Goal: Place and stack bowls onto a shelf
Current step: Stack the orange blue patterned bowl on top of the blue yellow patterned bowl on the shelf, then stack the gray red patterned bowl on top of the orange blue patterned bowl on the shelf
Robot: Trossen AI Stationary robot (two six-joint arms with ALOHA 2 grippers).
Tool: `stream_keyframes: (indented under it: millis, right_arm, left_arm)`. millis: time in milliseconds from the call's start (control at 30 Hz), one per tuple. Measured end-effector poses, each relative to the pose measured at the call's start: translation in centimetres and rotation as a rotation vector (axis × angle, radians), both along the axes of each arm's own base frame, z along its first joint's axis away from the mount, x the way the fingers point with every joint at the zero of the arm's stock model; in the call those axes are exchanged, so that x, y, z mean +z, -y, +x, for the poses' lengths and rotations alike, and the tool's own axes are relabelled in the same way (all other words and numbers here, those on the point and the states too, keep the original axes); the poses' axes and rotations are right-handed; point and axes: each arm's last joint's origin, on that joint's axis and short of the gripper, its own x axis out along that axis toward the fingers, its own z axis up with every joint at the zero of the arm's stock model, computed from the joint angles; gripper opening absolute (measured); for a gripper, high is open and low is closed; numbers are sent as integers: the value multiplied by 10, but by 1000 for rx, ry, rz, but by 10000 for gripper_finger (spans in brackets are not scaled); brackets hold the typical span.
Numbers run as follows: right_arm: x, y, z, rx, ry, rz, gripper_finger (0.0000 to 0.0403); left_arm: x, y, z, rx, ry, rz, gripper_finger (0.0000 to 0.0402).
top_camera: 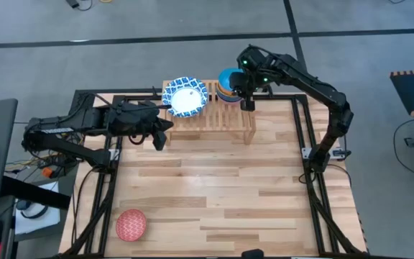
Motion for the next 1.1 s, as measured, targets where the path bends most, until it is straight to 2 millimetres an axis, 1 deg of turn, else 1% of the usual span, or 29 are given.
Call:
stream_keyframes:
  millis: [100, 533, 633, 800, 933, 1100]
  right_arm:
    - [-4, -2, 7, 4, -5, 13, 60]
    - [-4, -9, 10, 4, 2, 29, 64]
    - [-4, -8, 10, 0, 2, 24, 79]
    - [-4, -7, 9, -30, -19, -12, 117]
    - [-4, -7, 8, -29, -24, -12, 145]
    - [-4, -7, 9, -26, -19, -18, 179]
  left_arm:
    - [0, 5, 0, -17, 3, -7, 0]
    - [-6, 26, -5, 23, -41, -32, 0]
    - [-9, 30, -7, 36, -59, -49, 0]
    - [-12, 35, -10, 45, -82, -73, 5]
    - [-14, 39, -12, 60, -101, -77, 21]
    - [-18, 44, -16, 68, -131, -91, 51]
